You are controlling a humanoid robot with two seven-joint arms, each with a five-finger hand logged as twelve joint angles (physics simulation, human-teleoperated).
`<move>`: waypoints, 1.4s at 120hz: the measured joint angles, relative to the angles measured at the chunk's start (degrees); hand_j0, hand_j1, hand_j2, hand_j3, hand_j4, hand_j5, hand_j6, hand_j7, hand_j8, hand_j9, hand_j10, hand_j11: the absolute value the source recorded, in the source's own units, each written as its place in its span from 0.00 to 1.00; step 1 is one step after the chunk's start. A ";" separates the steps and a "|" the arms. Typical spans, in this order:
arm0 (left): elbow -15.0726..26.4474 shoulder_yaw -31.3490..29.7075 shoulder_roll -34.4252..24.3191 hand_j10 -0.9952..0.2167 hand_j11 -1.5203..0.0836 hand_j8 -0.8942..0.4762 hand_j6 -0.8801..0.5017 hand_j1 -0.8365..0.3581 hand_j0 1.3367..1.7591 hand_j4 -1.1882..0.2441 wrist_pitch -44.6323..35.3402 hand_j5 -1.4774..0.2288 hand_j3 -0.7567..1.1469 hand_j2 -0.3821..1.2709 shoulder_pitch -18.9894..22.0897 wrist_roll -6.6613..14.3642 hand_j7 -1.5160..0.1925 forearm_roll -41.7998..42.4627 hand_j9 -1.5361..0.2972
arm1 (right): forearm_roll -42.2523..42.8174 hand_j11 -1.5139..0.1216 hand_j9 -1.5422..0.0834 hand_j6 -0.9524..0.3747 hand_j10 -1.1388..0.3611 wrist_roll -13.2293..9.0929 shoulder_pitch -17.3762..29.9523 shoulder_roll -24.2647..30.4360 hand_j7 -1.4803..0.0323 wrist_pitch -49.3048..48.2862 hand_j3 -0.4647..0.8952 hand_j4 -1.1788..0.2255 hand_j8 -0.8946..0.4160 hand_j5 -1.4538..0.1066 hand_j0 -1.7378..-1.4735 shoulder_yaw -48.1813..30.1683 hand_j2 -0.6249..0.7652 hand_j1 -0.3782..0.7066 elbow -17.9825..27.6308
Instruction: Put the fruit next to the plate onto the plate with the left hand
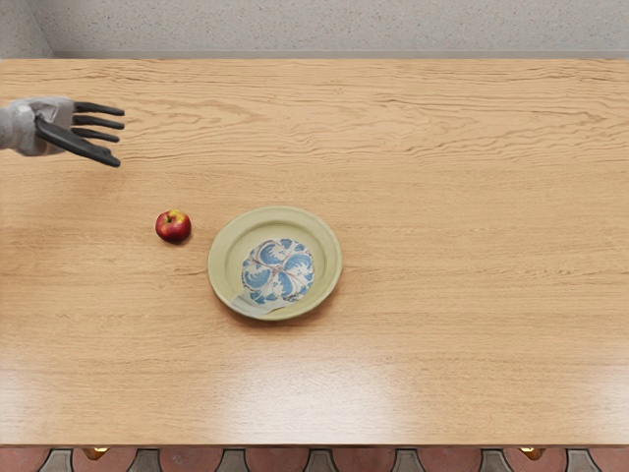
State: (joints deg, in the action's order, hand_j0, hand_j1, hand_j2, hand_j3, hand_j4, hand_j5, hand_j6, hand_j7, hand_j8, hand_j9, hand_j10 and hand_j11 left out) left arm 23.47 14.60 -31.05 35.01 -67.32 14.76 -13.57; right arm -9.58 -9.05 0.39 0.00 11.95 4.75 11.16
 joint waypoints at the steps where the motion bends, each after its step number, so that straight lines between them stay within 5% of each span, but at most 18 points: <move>1: 0.01 -0.02 -0.03 0.62 0.75 0.47 0.46 0.75 0.76 0.66 0.00 0.68 0.40 0.26 0.00 0.00 0.70 -0.02 0.66 | 0.00 0.90 0.92 0.69 0.73 0.00 0.00 0.00 0.95 0.00 0.34 0.81 0.65 0.90 0.30 0.00 0.44 0.07 0.00; 31: 2.50 -0.14 -1.62 0.62 0.75 0.47 0.46 0.75 0.76 0.66 0.00 0.68 0.40 0.26 -1.03 0.18 0.70 -1.59 0.66 | 0.00 0.90 0.92 0.69 0.73 0.07 -0.07 0.00 0.95 0.00 0.34 0.81 0.65 0.90 0.30 -0.05 0.44 0.07 -0.04; 42: 20.38 0.36 -16.36 0.62 0.75 0.47 0.46 0.75 0.76 0.66 0.00 0.68 0.40 0.26 -0.34 0.11 0.70 -9.09 0.66 | 0.00 0.90 0.92 0.69 0.73 0.08 -0.10 0.00 0.95 0.00 0.34 0.81 0.65 0.90 0.30 -0.07 0.44 0.07 -0.07; 53: 39.26 0.65 -18.87 0.62 0.75 0.47 0.46 0.75 0.76 0.66 -6.96 0.68 0.40 0.26 1.96 0.08 0.70 -21.16 0.66 | 0.01 0.90 0.92 0.69 0.73 0.11 -0.12 0.00 0.95 0.00 0.34 0.81 0.65 0.90 0.30 -0.08 0.44 0.07 -0.12; 70: 51.42 -0.06 -18.02 0.62 0.75 0.47 0.46 0.75 0.76 0.66 -21.60 0.68 0.40 0.26 4.40 0.62 0.70 -36.21 0.66 | 0.00 0.90 0.92 0.69 0.73 0.13 -0.14 0.00 0.95 0.00 0.34 0.81 0.65 0.90 0.30 -0.09 0.44 0.07 -0.23; 117: 59.55 -4.42 -13.48 0.61 0.75 0.47 0.45 0.75 0.76 0.65 -37.08 0.68 0.40 0.26 4.15 17.79 0.70 -45.57 0.66 | 0.00 0.90 0.92 0.69 0.73 0.25 -0.43 0.00 0.95 0.00 0.34 0.81 0.65 0.90 0.30 -0.16 0.44 0.07 -0.37; 168: 58.47 -7.33 -3.55 0.61 0.75 0.47 0.45 0.75 0.76 0.65 -43.72 0.68 0.40 0.26 4.46 20.19 0.70 -45.58 0.66 | 0.00 0.90 0.92 0.69 0.73 0.26 -0.65 0.00 0.95 0.00 0.34 0.81 0.65 0.90 0.30 -0.17 0.44 0.07 -0.44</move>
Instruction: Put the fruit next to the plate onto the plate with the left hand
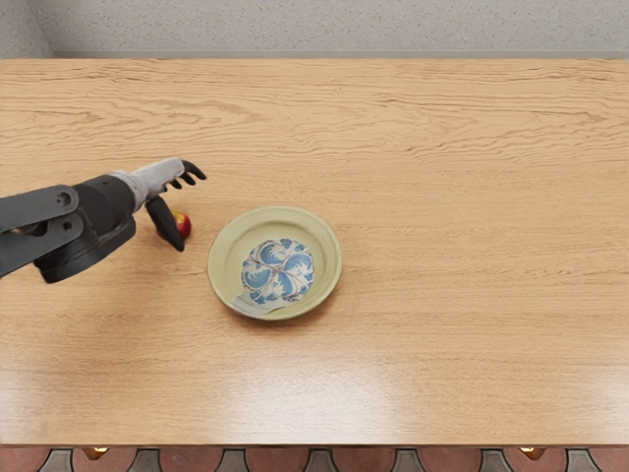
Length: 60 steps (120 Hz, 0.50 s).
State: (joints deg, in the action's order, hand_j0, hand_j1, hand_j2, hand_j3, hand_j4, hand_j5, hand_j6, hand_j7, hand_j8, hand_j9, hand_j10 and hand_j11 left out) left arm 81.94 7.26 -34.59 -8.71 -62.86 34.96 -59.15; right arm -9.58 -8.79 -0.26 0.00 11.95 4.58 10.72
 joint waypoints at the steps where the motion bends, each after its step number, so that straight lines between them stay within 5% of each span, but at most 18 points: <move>1: -0.16 -0.06 0.06 0.61 0.75 0.47 0.45 0.75 0.76 0.65 -0.07 0.68 0.40 0.26 0.01 0.00 0.70 0.00 0.66 | 0.00 0.90 0.92 0.69 0.73 0.00 0.00 0.00 0.95 0.00 0.34 0.81 0.65 0.90 0.30 0.00 0.44 0.07 0.00; 60: -9.88 -4.43 5.41 0.60 0.74 0.46 0.45 0.73 0.76 0.65 -1.66 0.67 0.40 0.26 0.11 0.04 0.69 -0.05 0.65 | 0.00 0.90 0.92 0.69 0.73 0.96 0.00 0.00 0.95 0.00 0.34 0.81 0.65 0.90 0.30 -0.01 0.44 0.07 0.00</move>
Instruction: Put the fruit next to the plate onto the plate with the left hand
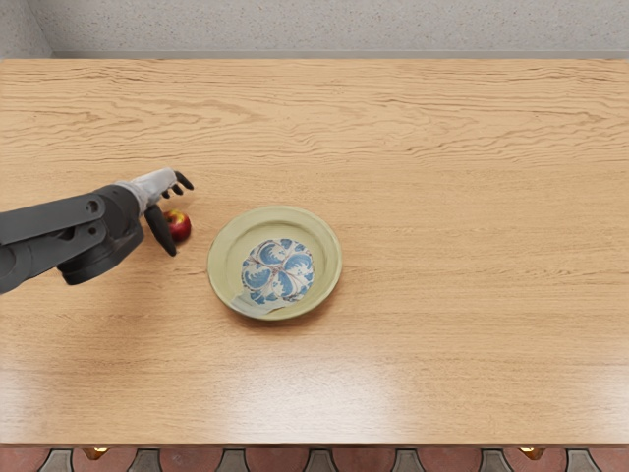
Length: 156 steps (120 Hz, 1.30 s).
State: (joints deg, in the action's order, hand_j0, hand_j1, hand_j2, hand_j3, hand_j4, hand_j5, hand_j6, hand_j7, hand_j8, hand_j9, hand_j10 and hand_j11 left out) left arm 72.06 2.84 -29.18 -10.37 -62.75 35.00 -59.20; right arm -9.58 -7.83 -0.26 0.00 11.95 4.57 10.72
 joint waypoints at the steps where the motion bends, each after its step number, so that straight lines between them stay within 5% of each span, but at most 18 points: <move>1: -0.09 -0.08 0.00 0.60 0.74 0.46 0.44 0.73 0.76 0.65 -0.01 0.67 0.40 0.26 0.00 0.00 0.69 -0.01 0.65 | 0.00 0.90 0.92 0.69 0.73 0.01 0.00 0.00 0.95 0.00 0.34 0.81 0.65 0.90 0.30 0.00 0.44 0.07 0.00; 62: -1.13 -0.99 2.18 0.50 0.64 0.37 0.36 0.60 0.76 0.56 -1.49 0.57 0.40 0.29 -0.03 0.02 0.60 -0.13 0.57 | 0.00 0.90 0.92 0.69 0.73 0.27 0.00 0.00 0.95 0.00 0.34 0.81 0.65 0.90 0.30 0.00 0.44 0.07 0.00; 79: -1.12 -1.32 2.20 0.44 0.57 0.34 0.30 0.49 0.75 0.51 -1.61 0.51 0.54 0.36 -0.05 0.01 0.53 -0.19 0.54 | 0.00 0.90 0.92 0.69 0.73 0.27 -0.02 0.00 0.95 0.00 0.34 0.81 0.65 0.90 0.30 0.00 0.44 0.07 0.00; 88: -1.14 -1.76 2.59 0.41 0.54 0.42 0.27 0.44 0.78 0.48 -2.18 0.49 0.63 0.37 0.00 0.08 0.51 -0.36 0.45 | 0.00 0.90 0.92 0.69 0.73 0.27 -0.06 0.00 0.95 0.00 0.34 0.81 0.65 0.90 0.30 0.00 0.44 0.07 0.00; 100: -1.13 -2.09 2.55 0.36 0.50 0.39 0.25 0.43 0.76 0.44 -2.53 0.44 0.64 0.39 -0.09 -0.02 0.47 -0.38 0.47 | 0.00 0.90 0.92 0.69 0.73 0.27 -0.08 0.00 0.95 0.00 0.34 0.81 0.65 0.90 0.30 0.00 0.44 0.07 0.00; 110: -1.10 -2.22 2.63 0.32 0.45 0.38 0.28 0.41 0.76 0.40 -3.16 0.39 0.64 0.43 -0.08 0.02 0.42 -0.29 0.49 | 0.00 0.90 0.92 0.69 0.73 0.27 -0.08 0.00 0.95 0.00 0.34 0.81 0.65 0.90 0.30 0.00 0.44 0.07 0.00; 129: -1.04 -2.31 2.55 0.43 0.33 0.35 0.41 0.34 0.75 0.31 -3.76 0.28 0.53 0.40 -0.13 0.04 0.31 -0.09 0.51 | 0.00 0.90 0.92 0.69 0.73 0.27 -0.13 0.00 0.95 0.00 0.34 0.81 0.65 0.90 0.30 0.00 0.44 0.07 0.00; 156: 1.38 -2.09 -0.54 0.47 0.25 0.47 0.46 0.31 0.73 0.26 -3.47 0.20 0.44 0.42 -1.94 0.04 0.23 1.44 0.30 | 0.00 0.90 0.92 0.69 0.73 0.27 -0.25 0.00 0.95 0.00 0.34 0.81 0.65 0.90 0.30 0.00 0.44 0.07 0.00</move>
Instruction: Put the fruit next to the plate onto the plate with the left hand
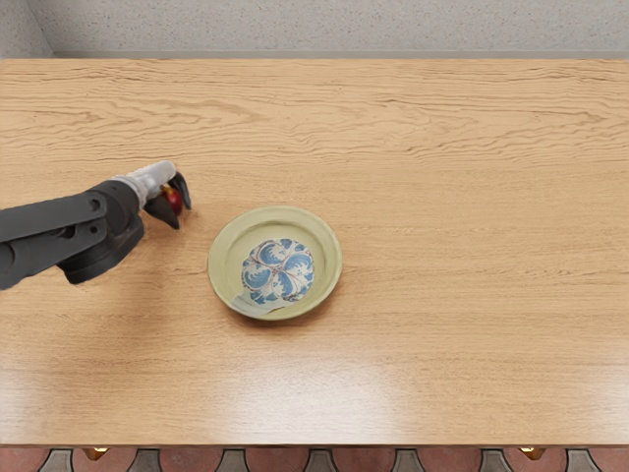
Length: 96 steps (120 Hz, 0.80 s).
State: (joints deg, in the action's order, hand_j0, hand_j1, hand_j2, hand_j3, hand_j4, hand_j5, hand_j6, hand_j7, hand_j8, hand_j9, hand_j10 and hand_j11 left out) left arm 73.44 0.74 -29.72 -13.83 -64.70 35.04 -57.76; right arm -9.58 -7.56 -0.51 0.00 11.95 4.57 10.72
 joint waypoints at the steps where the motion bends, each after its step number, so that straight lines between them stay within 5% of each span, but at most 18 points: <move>1: 0.35 0.01 -0.67 0.47 0.25 0.48 0.46 0.32 0.73 0.27 0.11 0.20 0.44 0.43 -0.47 -0.01 0.23 0.40 0.30 | 0.00 0.90 0.92 0.69 0.73 0.00 0.00 0.00 0.95 0.00 0.34 0.81 0.65 0.90 0.30 0.00 0.44 0.07 0.00; 30: 8.59 4.38 -7.73 0.48 0.22 0.52 0.48 0.31 0.72 0.25 9.44 0.17 0.41 0.45 -3.71 0.02 0.20 15.11 0.22 | 0.00 0.90 0.92 0.69 0.73 0.00 -0.01 0.00 0.95 0.00 0.34 0.81 0.65 0.90 0.30 0.00 0.44 0.07 0.10; 66: 10.45 14.01 -7.01 0.46 0.21 0.54 0.48 0.32 0.71 0.25 26.32 0.15 0.40 0.44 -3.96 0.01 0.18 34.37 0.19 | -0.03 0.90 0.92 0.69 0.73 0.00 -0.07 0.00 0.95 0.00 0.34 0.81 0.65 0.90 0.30 0.00 0.44 0.07 0.24; 82: 10.22 15.01 -4.31 0.45 0.21 0.52 0.47 0.34 0.71 0.25 28.50 0.15 0.40 0.43 -3.51 0.00 0.18 36.82 0.19 | -0.03 0.90 0.92 0.69 0.73 0.00 -0.22 0.00 0.95 0.00 0.34 0.81 0.65 0.90 0.30 0.00 0.44 0.07 0.26; 96: 9.71 15.27 -1.16 0.44 0.20 0.52 0.46 0.36 0.71 0.25 27.33 0.14 0.40 0.42 -1.80 -0.01 0.18 29.21 0.18 | -0.01 0.90 0.92 0.69 0.73 0.00 -0.26 0.00 0.95 0.00 0.34 0.81 0.65 0.90 0.30 0.01 0.44 0.07 0.26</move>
State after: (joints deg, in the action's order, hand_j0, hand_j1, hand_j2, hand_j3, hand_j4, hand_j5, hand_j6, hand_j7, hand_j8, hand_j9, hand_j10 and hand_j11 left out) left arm 83.15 16.01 -30.88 13.49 -66.50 35.03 -28.56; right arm -9.59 -7.56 -0.77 0.00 11.95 4.58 10.98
